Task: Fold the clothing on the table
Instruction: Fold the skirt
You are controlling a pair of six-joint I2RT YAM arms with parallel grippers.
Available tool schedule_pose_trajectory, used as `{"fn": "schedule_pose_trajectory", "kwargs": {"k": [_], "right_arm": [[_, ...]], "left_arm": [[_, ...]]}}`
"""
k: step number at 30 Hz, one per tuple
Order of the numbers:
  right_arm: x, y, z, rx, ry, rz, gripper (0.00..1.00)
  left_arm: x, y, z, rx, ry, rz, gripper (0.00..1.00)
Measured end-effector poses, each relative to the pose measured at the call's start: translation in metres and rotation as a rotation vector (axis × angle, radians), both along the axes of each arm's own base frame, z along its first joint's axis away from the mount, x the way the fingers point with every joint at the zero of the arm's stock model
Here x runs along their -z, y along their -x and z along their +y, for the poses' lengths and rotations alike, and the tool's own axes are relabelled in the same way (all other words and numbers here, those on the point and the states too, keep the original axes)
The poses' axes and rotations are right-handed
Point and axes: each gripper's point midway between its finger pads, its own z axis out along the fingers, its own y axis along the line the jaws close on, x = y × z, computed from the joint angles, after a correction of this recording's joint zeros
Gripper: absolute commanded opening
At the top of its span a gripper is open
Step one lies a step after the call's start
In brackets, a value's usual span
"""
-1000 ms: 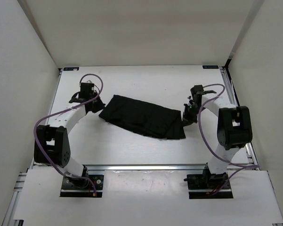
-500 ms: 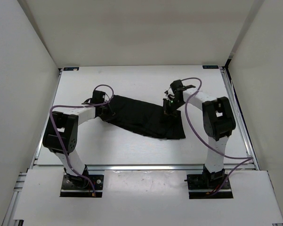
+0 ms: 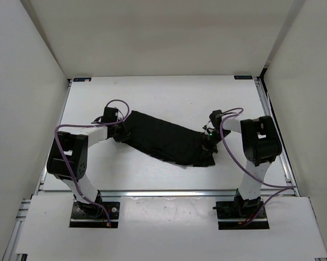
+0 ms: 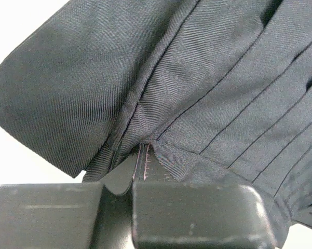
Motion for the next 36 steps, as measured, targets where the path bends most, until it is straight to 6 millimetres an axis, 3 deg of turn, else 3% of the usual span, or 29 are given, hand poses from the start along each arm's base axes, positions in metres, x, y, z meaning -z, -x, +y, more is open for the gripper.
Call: {"fn": "schedule_pose_trajectory", "kwargs": {"k": [8,11,15,21,26,31,36], "right_arm": [[-0.003,0.010,-0.031,-0.012,0.147,0.000,0.03],[-0.018,-0.004,-0.022,-0.049,0.154,-0.088,0.30],[-0.052,-0.032,0.008,-0.081,0.067,-0.224,0.39],[-0.067,-0.043,0.047,-0.127,-0.054,-0.276,0.37],[-0.043,-0.037,0.070,-0.141,-0.140,-0.177,0.25],[-0.023,-0.023,0.080,-0.171,-0.184,-0.082,0.21],[-0.017,-0.006,0.075,-0.210,-0.162,-0.043,0.17]], "left_arm": [[0.000,0.001,0.012,0.001,-0.024,-0.005,0.00],[0.000,0.004,0.014,0.002,-0.031,-0.007,0.00],[-0.001,0.009,0.011,0.009,-0.033,-0.004,0.00],[-0.001,0.017,-0.001,0.036,-0.009,0.015,0.00],[-0.001,0.032,-0.022,0.084,0.024,0.038,0.00],[0.000,0.055,-0.034,0.109,0.056,0.057,0.00],[0.001,0.070,-0.031,0.098,0.086,0.074,0.00]]}}
